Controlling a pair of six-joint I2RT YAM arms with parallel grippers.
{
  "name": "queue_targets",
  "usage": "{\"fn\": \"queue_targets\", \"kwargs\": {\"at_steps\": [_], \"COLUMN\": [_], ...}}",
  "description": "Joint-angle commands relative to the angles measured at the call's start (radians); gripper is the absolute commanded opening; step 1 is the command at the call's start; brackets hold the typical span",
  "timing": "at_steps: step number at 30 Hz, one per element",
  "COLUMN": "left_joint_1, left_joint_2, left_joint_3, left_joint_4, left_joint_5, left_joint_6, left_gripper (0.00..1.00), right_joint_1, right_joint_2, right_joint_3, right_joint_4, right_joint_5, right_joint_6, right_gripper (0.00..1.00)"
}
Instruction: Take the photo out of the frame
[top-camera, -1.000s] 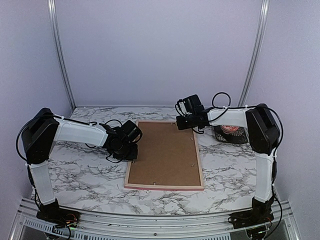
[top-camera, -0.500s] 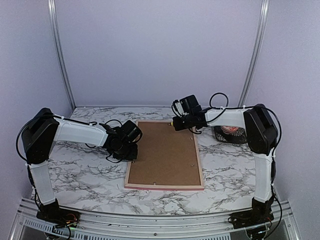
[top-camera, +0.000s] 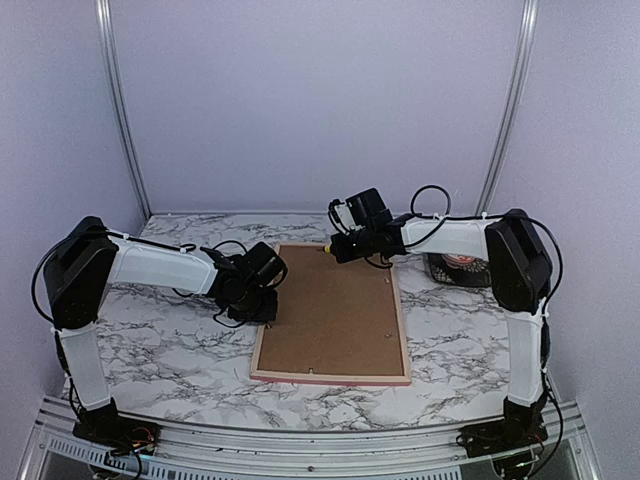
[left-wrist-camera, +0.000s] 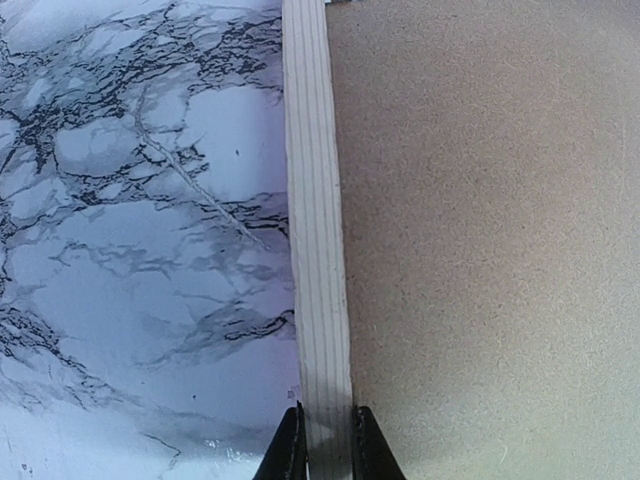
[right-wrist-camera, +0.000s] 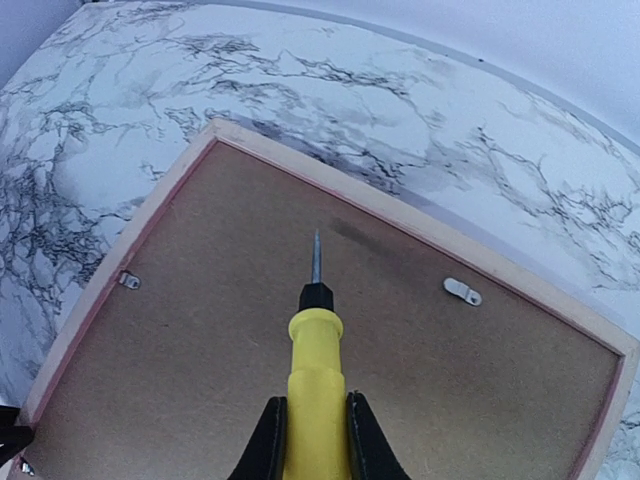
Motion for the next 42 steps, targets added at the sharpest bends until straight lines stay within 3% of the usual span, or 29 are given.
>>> {"fn": "queue_targets", "kwargs": {"at_steps": [1, 3, 6, 11, 15, 28, 42], "left_joint_1": [-0.026, -0.026, -0.025, -0.020, 0.010, 0.069, 0.057], "left_joint_2": [-0.044, -0.053, -0.075, -0.122, -0.164, -0.168, -0.122], "left_joint_3": [0.017, 0.014, 0.003, -0.010, -0.046, -0.161, -0.173], "left_joint_4": [-0.037, -0.033, -0.031, -0.026, -0.027, 0.030, 0.078], "left_joint_5": [0.050, 0.047, 0.026, -0.012, -0.041, 0.012, 0.052], "left_joint_6": [-0.003, -0.018, -0.052, -0.089, -0.106, -0.093, -0.108], "left_gripper": [0.00, 0.03, 0.30, 0.47, 0.46, 0.22, 0.18], "right_joint_1": [0.048, 0.066, 0.088, 0.109, 0.123, 0.134, 0.168], "right_joint_2": [0.015, 0.027, 0.035, 0.045, 0.049, 0.102, 0.106], "right_joint_3": [0.084, 0.093, 0.101, 0.104, 0.105, 0.161, 0.167], "right_joint_4": [-0.003, -0.003, -0.009, -0.018, -0.018, -0.049, -0.133], "right_joint_5": [-0.046, -0.054, -0.069, -0.094, -0.096, -0.109, -0.136], "right_joint_6": [0.016, 0.021, 0.031, 0.052, 0.058, 0.052, 0.031], "right_gripper": [0.00, 0.00, 0.00, 0.00, 0.00, 0.00, 0.00]}}
